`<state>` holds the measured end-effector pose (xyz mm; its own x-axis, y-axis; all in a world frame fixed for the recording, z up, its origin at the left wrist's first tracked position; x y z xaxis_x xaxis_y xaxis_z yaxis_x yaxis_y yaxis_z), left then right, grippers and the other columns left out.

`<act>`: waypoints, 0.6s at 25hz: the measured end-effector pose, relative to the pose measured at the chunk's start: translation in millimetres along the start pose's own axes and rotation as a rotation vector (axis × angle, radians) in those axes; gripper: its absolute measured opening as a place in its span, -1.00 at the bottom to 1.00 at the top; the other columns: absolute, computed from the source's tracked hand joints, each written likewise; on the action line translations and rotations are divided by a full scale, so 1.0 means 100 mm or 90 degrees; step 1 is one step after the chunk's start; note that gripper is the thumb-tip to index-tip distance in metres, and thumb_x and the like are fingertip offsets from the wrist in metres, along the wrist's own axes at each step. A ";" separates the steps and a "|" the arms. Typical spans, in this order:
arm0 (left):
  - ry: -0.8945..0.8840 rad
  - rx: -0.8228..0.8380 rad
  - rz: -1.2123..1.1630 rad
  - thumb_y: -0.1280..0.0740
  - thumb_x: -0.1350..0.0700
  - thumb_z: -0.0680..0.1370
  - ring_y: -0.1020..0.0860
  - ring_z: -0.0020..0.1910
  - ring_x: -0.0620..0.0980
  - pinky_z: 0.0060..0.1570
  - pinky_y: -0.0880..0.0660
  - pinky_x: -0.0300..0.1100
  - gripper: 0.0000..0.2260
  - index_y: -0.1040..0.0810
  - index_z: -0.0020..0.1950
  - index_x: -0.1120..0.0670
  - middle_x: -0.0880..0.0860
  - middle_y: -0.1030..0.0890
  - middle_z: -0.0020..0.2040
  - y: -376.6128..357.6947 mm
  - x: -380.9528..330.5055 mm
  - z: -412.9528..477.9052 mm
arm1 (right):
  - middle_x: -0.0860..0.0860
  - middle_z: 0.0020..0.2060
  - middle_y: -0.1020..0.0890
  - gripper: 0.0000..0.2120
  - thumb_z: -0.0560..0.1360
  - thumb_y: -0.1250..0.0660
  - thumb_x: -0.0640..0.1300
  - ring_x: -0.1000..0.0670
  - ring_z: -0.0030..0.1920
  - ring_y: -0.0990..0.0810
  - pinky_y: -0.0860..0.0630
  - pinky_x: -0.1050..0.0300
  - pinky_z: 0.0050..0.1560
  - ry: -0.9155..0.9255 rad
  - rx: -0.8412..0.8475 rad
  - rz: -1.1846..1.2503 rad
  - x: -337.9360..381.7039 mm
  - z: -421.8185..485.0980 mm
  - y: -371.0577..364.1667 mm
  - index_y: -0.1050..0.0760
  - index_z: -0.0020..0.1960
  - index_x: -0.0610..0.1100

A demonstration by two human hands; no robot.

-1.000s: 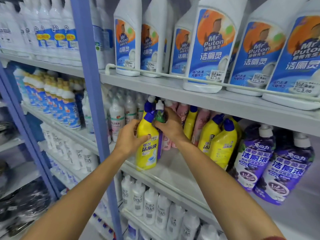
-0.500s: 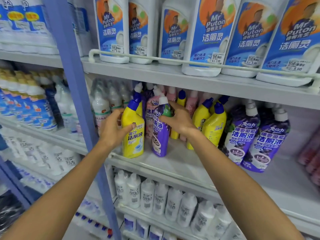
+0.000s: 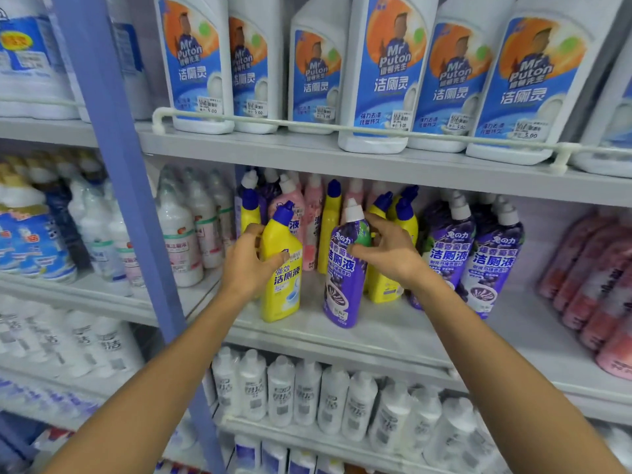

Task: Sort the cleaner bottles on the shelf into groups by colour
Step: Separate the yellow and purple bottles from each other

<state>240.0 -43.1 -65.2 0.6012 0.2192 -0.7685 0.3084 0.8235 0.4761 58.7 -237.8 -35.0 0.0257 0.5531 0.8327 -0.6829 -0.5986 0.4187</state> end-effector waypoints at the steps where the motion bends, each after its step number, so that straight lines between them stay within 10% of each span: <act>1: 0.000 0.016 -0.005 -0.59 -0.03 0.39 -0.65 -0.09 0.04 -0.07 -0.60 -0.04 -0.54 -0.53 0.19 0.04 -0.01 -0.68 -0.05 -0.11 -0.06 0.01 | 0.09 0.02 -0.72 -0.56 0.42 -0.51 -0.30 0.10 -0.07 -0.70 -0.67 0.03 0.07 -0.005 -0.009 -0.003 -0.03 -0.06 0.10 -0.58 0.19 0.10; 15: -0.117 0.138 -0.116 -0.40 -0.38 0.34 -0.65 -0.11 0.13 -0.12 -0.60 0.10 -0.47 -0.46 0.12 -0.06 0.02 -0.68 -0.08 -1.60 -0.75 -0.03 | -0.07 -0.10 -0.73 -0.60 0.38 -0.50 -0.20 -0.04 -0.17 -0.66 -0.65 -0.03 -0.11 -0.076 -0.095 -0.134 -0.38 -0.76 1.49 -0.58 0.19 0.04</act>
<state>143.2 -189.5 -85.3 0.6383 -0.0355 -0.7690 0.5607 0.7059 0.4329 -99.7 -303.7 -31.7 0.2575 0.5790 0.7736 -0.7532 -0.3812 0.5360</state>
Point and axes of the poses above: each hand's wrist, its own z-axis towards the middle knuckle, its own y-axis out of the back of the hand, x = y × z, the point moved 6 cm from there along z, towards the middle knuckle
